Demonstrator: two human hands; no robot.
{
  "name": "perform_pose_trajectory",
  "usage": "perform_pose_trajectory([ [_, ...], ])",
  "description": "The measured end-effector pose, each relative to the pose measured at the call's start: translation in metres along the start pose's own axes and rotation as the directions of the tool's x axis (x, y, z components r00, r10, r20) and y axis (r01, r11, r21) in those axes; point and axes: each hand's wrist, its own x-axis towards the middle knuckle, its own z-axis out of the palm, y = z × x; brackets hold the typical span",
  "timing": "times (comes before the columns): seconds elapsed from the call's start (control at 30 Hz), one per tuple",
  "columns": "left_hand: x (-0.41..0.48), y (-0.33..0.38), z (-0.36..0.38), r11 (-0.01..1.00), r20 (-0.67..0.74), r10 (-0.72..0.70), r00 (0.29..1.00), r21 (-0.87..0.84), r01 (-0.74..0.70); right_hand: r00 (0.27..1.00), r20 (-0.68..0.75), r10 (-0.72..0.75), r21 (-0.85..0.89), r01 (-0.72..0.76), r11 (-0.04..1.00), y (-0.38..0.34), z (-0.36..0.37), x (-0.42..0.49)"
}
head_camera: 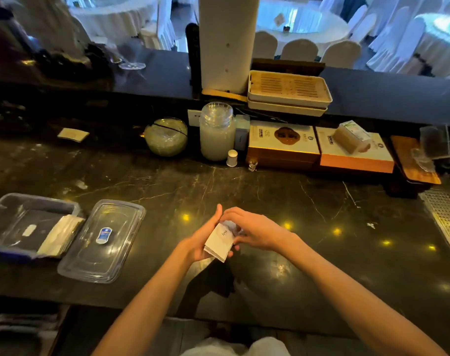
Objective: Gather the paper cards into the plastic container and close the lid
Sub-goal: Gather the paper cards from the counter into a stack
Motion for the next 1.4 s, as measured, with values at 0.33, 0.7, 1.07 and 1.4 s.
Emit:
perform_pose_trajectory([
  [0.33,-0.078,-0.014,-0.008,0.96,-0.245,0.255,0.935,-0.053,-0.276,0.989,-0.147,-0.02,0.109,0.037,0.993,-0.078,0.011,-0.009],
  [0.7,-0.206,-0.028,-0.022,0.877,-0.485,0.445,0.753,0.065,-0.476,0.939,-0.267,-0.216,-0.158,0.179,0.971,-0.231,0.049,-0.018],
  [1.07,-0.319,-0.019,-0.035,0.799,-0.498,0.582,0.643,0.201,-0.567,0.827,-0.433,-0.358,-0.312,0.235,0.921,-0.34,0.049,0.003],
  [1.4,-0.416,0.023,-0.093,0.766,-0.418,0.63,0.655,0.198,-0.611,0.76,-0.56,-0.329,-0.337,0.153,0.929,-0.435,0.051,0.078],
])
